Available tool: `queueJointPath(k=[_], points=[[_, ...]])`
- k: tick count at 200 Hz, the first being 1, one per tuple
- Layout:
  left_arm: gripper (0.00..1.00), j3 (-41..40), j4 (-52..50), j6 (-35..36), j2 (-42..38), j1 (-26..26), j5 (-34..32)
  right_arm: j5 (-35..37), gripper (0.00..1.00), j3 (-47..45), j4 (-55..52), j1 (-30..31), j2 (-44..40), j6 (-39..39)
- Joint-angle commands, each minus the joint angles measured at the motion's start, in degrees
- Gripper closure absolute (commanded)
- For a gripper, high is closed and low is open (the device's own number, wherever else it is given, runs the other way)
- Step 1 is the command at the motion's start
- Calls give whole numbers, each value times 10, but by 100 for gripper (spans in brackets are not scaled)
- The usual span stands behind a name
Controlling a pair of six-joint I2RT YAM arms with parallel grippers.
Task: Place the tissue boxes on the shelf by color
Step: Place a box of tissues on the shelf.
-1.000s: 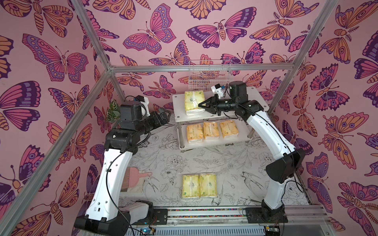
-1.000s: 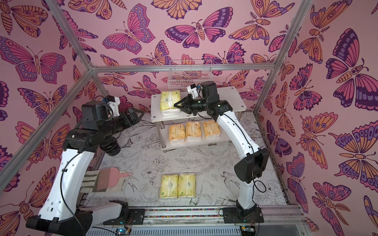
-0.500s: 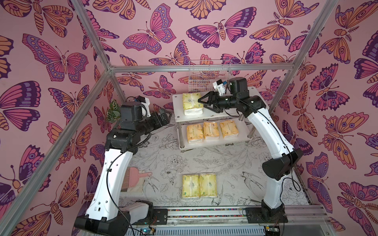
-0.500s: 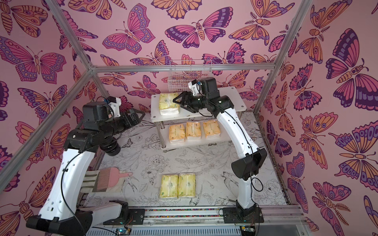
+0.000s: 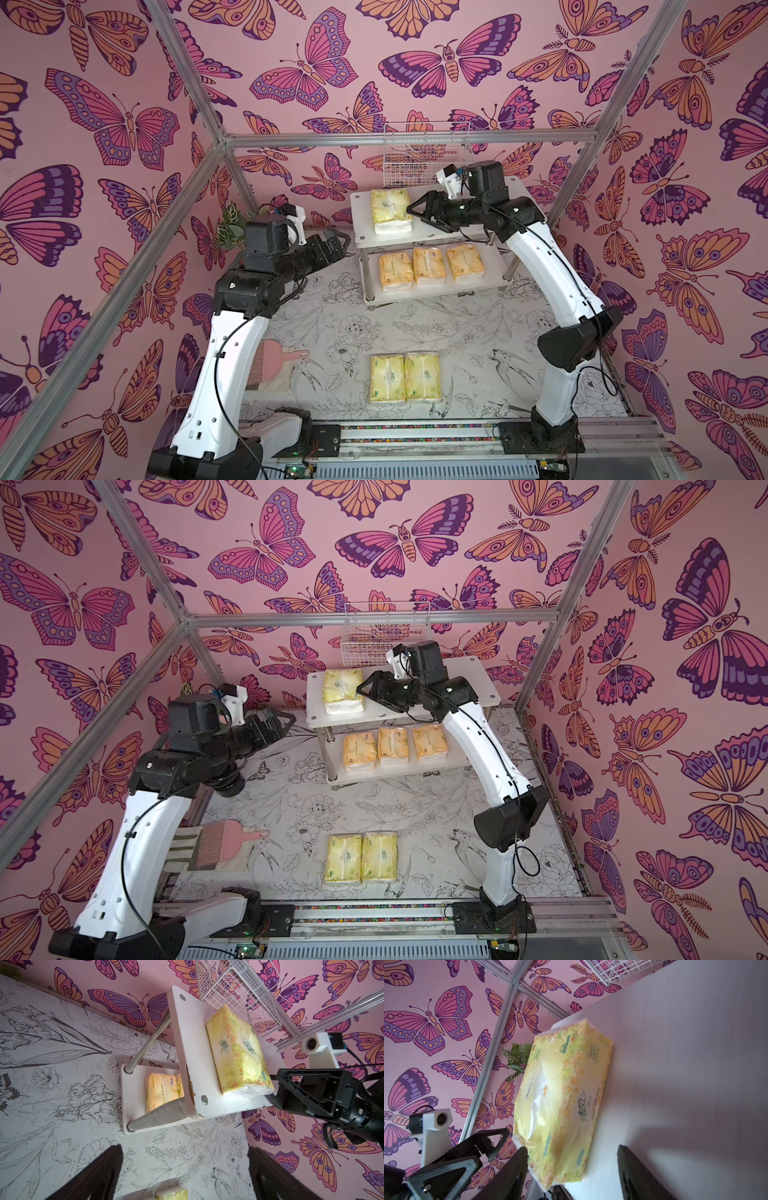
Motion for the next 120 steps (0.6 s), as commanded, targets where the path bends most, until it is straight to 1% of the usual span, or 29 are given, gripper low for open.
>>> queueJointPath(k=[1,21,72,94,120], points=[[0,-23,10,-1,-16,0,20,7,29,-23,20,10,-49,-18],[0,-23,14,-4,-14,-2,21,5,29,-44,28,21,-67,-17],[1,-10,17,-6,-2,-10,17,10,29,-100,64,72,-103,-1],[1,-8,17,-6,1,-13,16,10,29,-117,81,83,-101,7],[0,-8,19,-6,1,-16,13,11,29,-116,93,85,-86,11]])
